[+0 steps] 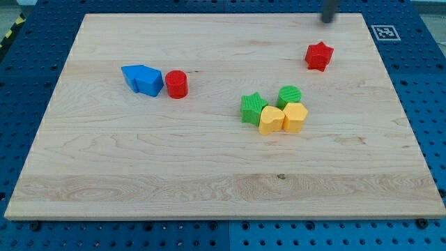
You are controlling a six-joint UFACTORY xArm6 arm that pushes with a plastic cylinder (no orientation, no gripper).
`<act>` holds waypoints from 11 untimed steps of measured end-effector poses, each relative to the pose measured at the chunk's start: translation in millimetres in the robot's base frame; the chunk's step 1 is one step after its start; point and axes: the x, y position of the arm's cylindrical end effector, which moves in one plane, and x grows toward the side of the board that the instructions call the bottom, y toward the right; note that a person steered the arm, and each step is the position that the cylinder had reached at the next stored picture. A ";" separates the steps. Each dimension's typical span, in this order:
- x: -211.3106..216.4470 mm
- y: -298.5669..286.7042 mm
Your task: Slide red star to the center
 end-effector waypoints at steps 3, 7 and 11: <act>78.2 17.0; 91.5 -86.8; 126.6 -122.2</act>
